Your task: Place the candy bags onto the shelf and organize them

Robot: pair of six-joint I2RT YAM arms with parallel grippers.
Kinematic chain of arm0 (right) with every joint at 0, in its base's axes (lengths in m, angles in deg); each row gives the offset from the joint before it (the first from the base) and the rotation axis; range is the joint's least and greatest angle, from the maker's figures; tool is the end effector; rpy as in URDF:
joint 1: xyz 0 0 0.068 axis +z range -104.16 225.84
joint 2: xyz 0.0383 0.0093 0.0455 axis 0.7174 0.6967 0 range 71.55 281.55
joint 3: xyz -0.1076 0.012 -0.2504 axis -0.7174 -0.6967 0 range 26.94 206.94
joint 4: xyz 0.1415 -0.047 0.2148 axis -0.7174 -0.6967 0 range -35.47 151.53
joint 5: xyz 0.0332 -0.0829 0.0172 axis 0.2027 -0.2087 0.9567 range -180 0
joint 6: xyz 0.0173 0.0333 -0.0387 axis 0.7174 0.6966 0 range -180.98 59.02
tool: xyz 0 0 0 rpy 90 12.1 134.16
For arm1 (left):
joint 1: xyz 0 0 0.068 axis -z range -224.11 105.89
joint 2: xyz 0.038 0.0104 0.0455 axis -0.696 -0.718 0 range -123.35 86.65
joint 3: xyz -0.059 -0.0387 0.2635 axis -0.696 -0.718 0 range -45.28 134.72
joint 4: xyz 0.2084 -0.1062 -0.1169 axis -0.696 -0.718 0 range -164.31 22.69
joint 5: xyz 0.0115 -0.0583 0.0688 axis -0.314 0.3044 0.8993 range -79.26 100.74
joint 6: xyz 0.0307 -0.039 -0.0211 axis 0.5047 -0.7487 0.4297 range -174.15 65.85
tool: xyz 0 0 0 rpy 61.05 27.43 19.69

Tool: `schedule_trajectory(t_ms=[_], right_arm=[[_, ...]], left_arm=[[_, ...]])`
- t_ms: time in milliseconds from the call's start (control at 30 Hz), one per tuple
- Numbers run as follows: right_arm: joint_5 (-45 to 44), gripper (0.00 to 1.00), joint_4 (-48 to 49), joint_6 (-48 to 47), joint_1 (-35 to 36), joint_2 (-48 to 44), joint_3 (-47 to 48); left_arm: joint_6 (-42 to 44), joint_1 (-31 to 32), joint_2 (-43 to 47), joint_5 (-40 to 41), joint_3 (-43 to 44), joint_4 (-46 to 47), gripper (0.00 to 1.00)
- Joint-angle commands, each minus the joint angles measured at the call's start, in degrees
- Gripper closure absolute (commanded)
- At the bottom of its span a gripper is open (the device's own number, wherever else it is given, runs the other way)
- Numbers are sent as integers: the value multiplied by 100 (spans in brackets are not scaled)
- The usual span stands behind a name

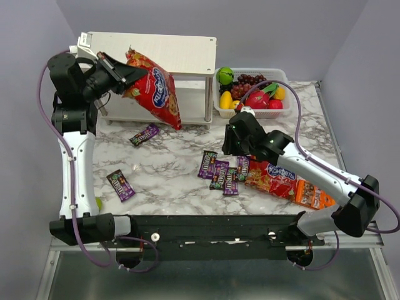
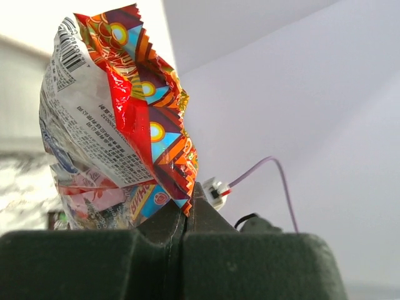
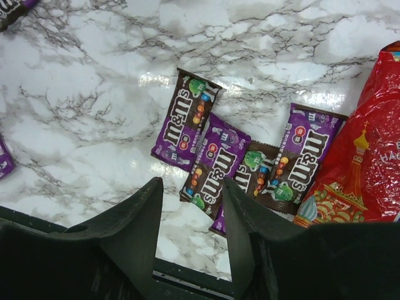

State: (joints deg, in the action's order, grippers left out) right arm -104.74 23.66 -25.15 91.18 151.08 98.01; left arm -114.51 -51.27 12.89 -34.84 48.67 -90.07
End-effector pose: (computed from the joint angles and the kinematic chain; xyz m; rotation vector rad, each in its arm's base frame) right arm 0.2160 0.2057 0.3179 -0.0741 2.3779 0.3860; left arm 0.2555 0.0065 0.5034 -0.3663 1.7421 -1.3278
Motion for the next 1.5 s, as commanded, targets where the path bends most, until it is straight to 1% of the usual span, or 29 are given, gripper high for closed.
schedule_trajectory(t_ms=[0,33,67,100,167,200,333,433,533,633,667,767,800,867,900,967,1000,1033,1100,1200,1400,1467], right_arm=[[-275,48,-142,-138,-104,-43,223],[-275,48,-125,-147,-157,-34,232],[-275,48,-124,-156,-166,-25,232],[-275,48,-116,-173,-192,-16,241],[-266,48,-107,-173,-245,1,241],[-266,48,-98,-182,-254,1,241],[-310,48,-63,-217,-368,28,258],[-266,48,-28,-235,-464,54,250],[-196,48,7,-261,-570,107,267],[-161,48,16,-287,-640,177,328],[-161,48,16,-279,-658,186,346],[-126,48,34,-305,-737,239,399],[-125,48,34,-323,-755,247,399],[-90,48,43,-340,-816,274,417],[-90,48,43,-340,-834,274,425],[-73,48,60,-358,-878,291,417],[-55,48,60,-349,-895,291,408],[-20,48,69,-349,-913,291,399],[6,48,86,-358,-931,300,382],[50,48,104,-375,-948,326,373],[182,48,130,-402,-966,362,355],[209,48,130,-402,-975,344,329]], left_arm=[[-1108,-31,-288,-416,957,1510,100],[-1292,-40,-480,-399,1063,1973,100],[-1573,-49,-595,-373,1186,2099,100],[-1645,-75,-709,-294,1535,2162,100],[-1733,-101,-1061,-215,1914,2250,100],[-1812,-128,-1166,-162,2290,2250,100],[-2102,-285,-1789,110,3049,2521,100],[-2322,-487,-2045,338,3226,2865,100],[-2296,-663,-2256,769,3270,2935,100],[-2165,-839,-2476,1209,3279,2874,100],[-2060,-892,-2520,1331,3270,2700,100],[-1910,-919,-2591,1797,2902,2681,100],[-1901,-928,-2565,2033,2518,2768,100],[-1892,-928,-2425,2290,2050,3100,100],[-1875,-936,-2363,2439,1613,3198,100],[-1848,-937,-2126,2764,1233,3304,100],[-1770,-937,-2038,2887,909,3313,100],[-1743,-937,-1837,3158,740,3305,100],[-1716,-928,-1634,3406,276,3217,100],[-1690,-937,-1265,3924,-174,2989,100],[-1734,-910,-816,4714,-667,2295,100],[-1743,-910,-763,4900,-677,1813,100]])
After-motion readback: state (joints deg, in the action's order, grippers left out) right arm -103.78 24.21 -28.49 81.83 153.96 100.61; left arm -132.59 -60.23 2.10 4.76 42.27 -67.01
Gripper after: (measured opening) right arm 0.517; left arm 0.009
